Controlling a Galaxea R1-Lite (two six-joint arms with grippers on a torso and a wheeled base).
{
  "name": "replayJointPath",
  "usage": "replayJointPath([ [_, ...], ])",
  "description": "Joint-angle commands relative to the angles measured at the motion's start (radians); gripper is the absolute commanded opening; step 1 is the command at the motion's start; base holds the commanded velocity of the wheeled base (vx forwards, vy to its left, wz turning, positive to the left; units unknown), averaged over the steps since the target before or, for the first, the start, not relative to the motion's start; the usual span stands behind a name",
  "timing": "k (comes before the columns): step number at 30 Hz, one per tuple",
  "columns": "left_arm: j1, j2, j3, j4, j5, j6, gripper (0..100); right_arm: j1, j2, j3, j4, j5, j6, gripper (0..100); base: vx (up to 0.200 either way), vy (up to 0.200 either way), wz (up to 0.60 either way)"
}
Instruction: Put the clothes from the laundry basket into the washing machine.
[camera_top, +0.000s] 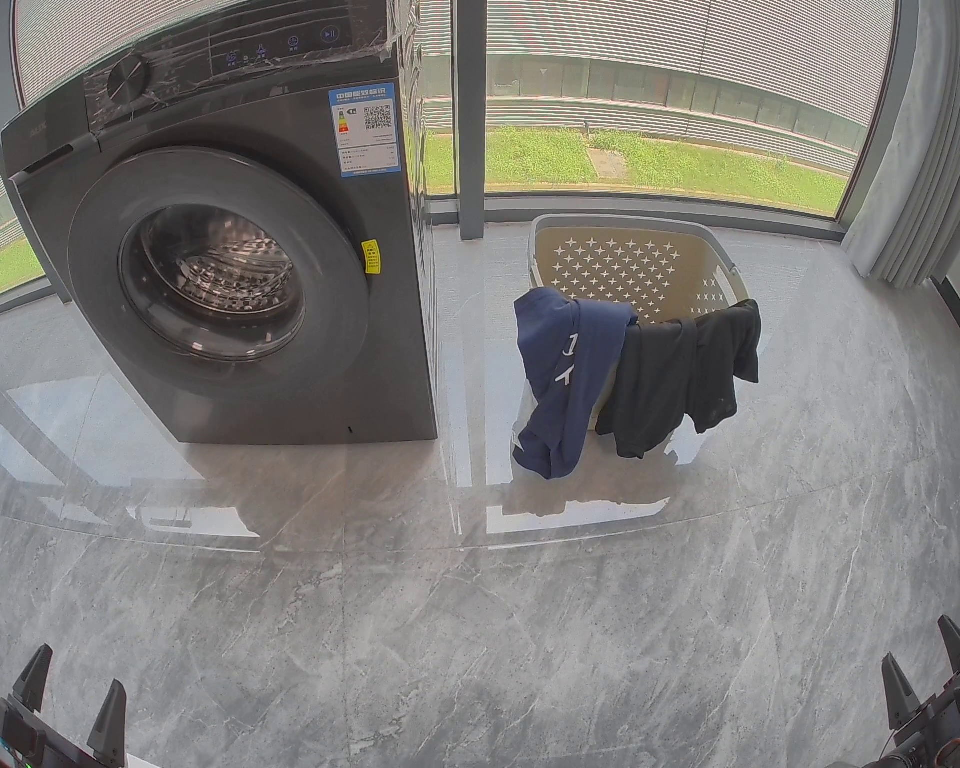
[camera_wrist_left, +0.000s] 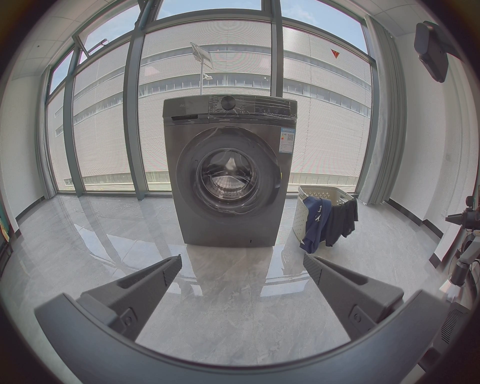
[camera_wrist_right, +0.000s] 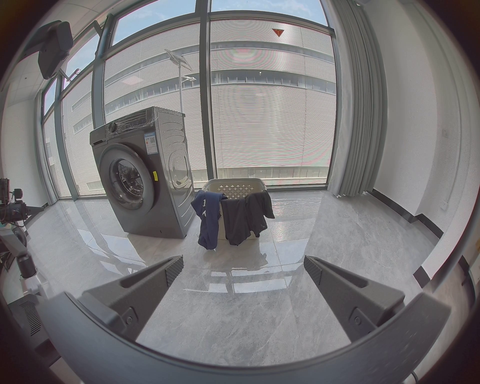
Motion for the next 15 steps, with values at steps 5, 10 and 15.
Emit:
replayJointPath([
  [5, 0.001, -0.017, 0.018, 0.000, 0.000, 0.000, 100, 0.000, -0.017, 0.012, 0.000, 0.000, 0.000, 100, 0.000, 0.000, 0.00],
  [10, 0.001, -0.017, 0.018, 0.000, 0.000, 0.000, 100, 0.000, -0.017, 0.012, 0.000, 0.000, 0.000, 100, 0.000, -0.080, 0.00],
  [15, 0.001, -0.017, 0.018, 0.000, 0.000, 0.000, 100, 0.000, -0.017, 0.012, 0.000, 0.000, 0.000, 100, 0.000, -0.200, 0.00],
])
